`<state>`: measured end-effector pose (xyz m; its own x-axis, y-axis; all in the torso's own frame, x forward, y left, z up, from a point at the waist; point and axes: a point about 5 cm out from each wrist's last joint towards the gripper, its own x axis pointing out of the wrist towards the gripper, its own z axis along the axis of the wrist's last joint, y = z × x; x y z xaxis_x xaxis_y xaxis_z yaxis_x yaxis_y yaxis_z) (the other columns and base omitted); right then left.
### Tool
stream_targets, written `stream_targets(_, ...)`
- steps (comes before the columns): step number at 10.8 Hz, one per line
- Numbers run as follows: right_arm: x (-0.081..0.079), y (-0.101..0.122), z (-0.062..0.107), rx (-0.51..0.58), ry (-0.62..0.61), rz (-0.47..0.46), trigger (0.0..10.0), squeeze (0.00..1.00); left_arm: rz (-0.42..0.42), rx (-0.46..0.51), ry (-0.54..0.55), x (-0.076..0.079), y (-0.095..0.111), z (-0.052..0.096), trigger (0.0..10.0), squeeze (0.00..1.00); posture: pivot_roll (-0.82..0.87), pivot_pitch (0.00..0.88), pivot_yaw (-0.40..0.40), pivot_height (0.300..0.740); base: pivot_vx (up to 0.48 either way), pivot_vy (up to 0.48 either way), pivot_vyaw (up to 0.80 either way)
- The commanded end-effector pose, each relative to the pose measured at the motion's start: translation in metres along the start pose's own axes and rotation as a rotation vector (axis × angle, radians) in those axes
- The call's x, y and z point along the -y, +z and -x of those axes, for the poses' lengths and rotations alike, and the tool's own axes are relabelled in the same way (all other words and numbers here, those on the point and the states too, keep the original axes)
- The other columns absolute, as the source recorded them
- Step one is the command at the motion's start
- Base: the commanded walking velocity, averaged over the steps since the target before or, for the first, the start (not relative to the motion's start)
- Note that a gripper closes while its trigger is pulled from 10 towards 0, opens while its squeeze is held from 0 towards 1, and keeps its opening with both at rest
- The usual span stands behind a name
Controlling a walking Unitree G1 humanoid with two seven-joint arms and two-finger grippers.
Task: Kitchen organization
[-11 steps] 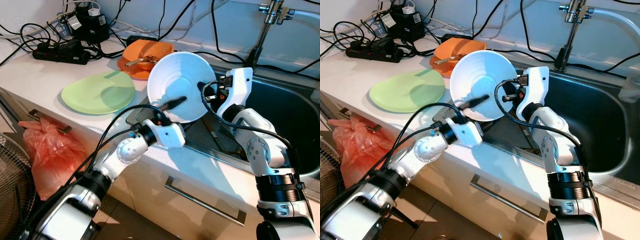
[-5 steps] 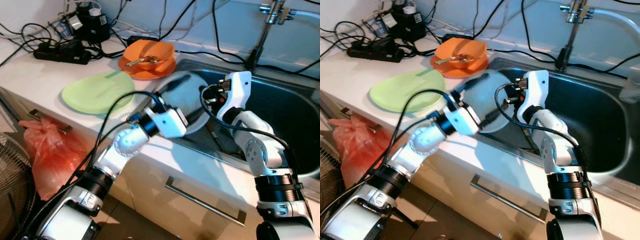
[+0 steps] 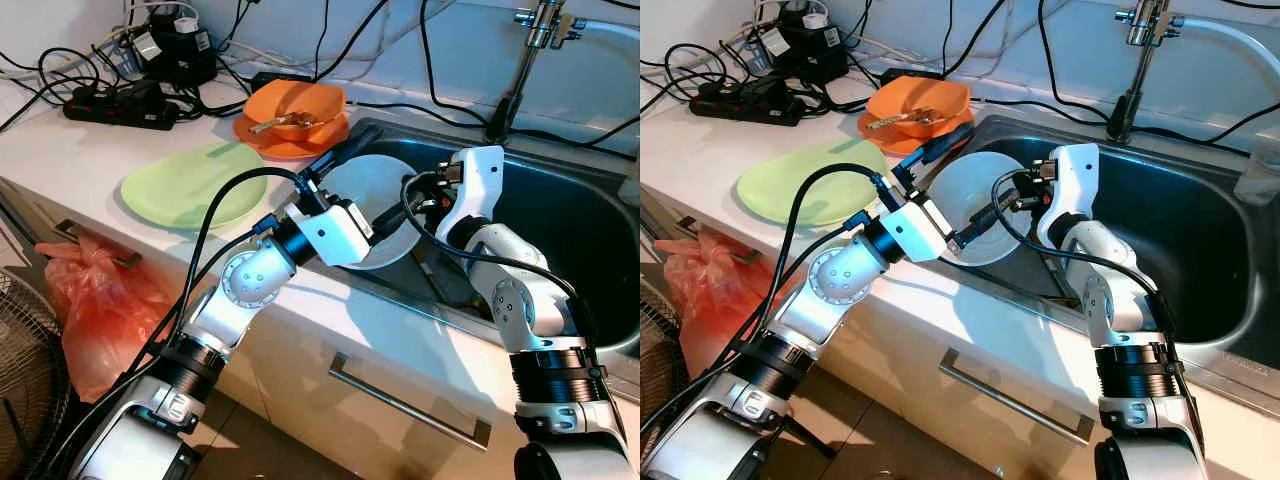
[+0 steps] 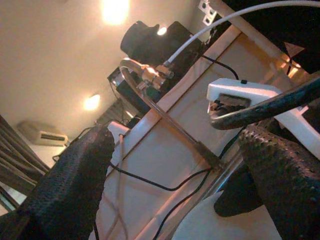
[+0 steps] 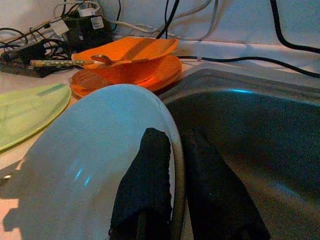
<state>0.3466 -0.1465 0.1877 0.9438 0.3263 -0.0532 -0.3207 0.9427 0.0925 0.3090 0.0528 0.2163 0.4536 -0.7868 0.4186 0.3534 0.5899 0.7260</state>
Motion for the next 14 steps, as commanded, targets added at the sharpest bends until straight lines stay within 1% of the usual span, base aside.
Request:
stream_targets(1, -0.001, -0.001, 0.0, 0.001, 0.003, 0.001, 10.0, 0.0, 0.005, -0.008, 0.017, -0.006, 0.001, 0.003, 10.0, 1.0, -0.02, 0.0, 0.021, 0.74, 0.0, 0.0, 0.0)
stream_targets(2, 0.0, -0.001, 0.0, -0.001, 0.003, 0.002, 10.0, 0.0, 0.006, -0.011, 0.026, -0.008, 0.001, 0.003, 10.0, 1.0, -0.02, 0.0, 0.021, 0.74, 0.0, 0.0, 0.0)
stream_targets(3, 0.001, -0.001, 0.0, -0.002, 0.001, 0.006, 10.0, 0.0, 0.025, -0.028, 0.059, -0.012, 0.0, 0.005, 10.0, 1.0, -0.03, 0.0, 0.018, 0.74, 0.0, 0.0, 0.0)
stream_targets(4, 0.004, -0.001, 0.001, -0.003, -0.006, 0.013, 10.0, 0.0, 0.051, -0.051, 0.094, -0.017, -0.002, 0.008, 10.0, 1.0, -0.03, 0.0, 0.018, 0.74, 0.0, 0.0, 0.0)
stream_targets(5, 0.009, -0.001, 0.002, -0.005, -0.021, 0.036, 10.0, 0.0, 0.083, -0.082, 0.123, -0.022, -0.005, 0.014, 10.0, 1.0, -0.03, 0.0, 0.018, 0.74, 0.0, 0.0, 0.0)
stream_targets(6, 0.014, 0.0, 0.003, -0.004, -0.036, 0.05, 10.0, 0.0, 0.133, -0.119, 0.159, -0.025, -0.008, 0.021, 10.0, 1.0, -0.02, 0.0, 0.021, 0.74, 0.0, 0.0, 0.0)
stream_targets(7, 0.021, 0.0, 0.004, -0.005, -0.058, 0.073, 10.0, 0.0, 0.218, -0.185, 0.174, -0.024, -0.015, 0.033, 10.0, 1.0, -0.01, 0.0, 0.023, 0.74, 0.0, 0.0, 0.0)
stream_targets(8, 0.024, 0.0, 0.004, -0.008, -0.067, 0.088, 10.0, 0.0, 0.255, -0.223, 0.17, -0.023, -0.019, 0.039, 10.0, 1.0, -0.01, 0.0, 0.024, 0.74, 0.0, 0.0, 0.0)
stream_targets(9, 0.027, 0.0, 0.005, -0.009, -0.072, 0.095, 10.0, 0.0, 0.359, -0.292, 0.144, -0.017, -0.027, 0.047, 10.0, 1.0, -0.01, 0.0, 0.025, 0.74, 0.0, 0.0, 0.0)
stream_targets(10, 0.028, 0.0, 0.005, -0.011, -0.076, 0.111, 10.0, 0.0, 0.434, -0.348, 0.108, -0.014, -0.031, 0.053, 10.0, 1.0, -0.01, 0.0, 0.023, 0.74, 0.0, 0.0, 0.0)
stream_targets(12, 0.03, -0.001, 0.005, -0.011, -0.078, 0.123, 10.0, 0.0, 0.53, -0.406, 0.021, -0.01, -0.032, 0.057, 10.0, 1.0, -0.01, 0.0, 0.024, 0.74, 0.0, 0.0, 0.0)
stream_targets(14, 0.031, -0.002, 0.006, -0.01, -0.083, 0.126, 10.0, 0.0, 0.598, -0.444, -0.043, -0.007, -0.031, 0.06, 10.0, 1.0, -0.01, 0.0, 0.027, 0.74, 0.0, 0.0, 0.0)
